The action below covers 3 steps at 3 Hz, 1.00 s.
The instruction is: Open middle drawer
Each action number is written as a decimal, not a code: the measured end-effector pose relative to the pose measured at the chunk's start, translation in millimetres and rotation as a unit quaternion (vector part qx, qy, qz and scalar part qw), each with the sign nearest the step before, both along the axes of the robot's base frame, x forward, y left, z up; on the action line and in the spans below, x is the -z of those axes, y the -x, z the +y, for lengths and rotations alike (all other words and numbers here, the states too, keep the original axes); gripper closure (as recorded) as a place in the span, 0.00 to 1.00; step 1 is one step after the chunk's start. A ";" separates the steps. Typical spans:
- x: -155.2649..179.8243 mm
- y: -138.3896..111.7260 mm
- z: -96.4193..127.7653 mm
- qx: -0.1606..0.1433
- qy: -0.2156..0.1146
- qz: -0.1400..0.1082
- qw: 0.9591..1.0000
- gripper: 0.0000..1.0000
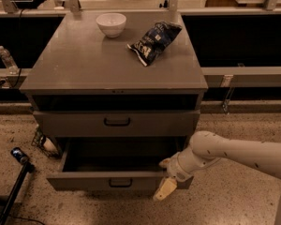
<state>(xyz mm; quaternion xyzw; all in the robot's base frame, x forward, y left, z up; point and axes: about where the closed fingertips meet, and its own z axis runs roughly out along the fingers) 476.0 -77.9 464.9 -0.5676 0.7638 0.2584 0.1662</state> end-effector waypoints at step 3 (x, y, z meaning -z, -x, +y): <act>-8.8 -46.3 -6.7 0.036 -0.020 -0.080 0.996 0.99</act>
Offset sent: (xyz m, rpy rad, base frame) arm 0.0450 -0.0162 0.0207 -0.0034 -0.1357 -0.0743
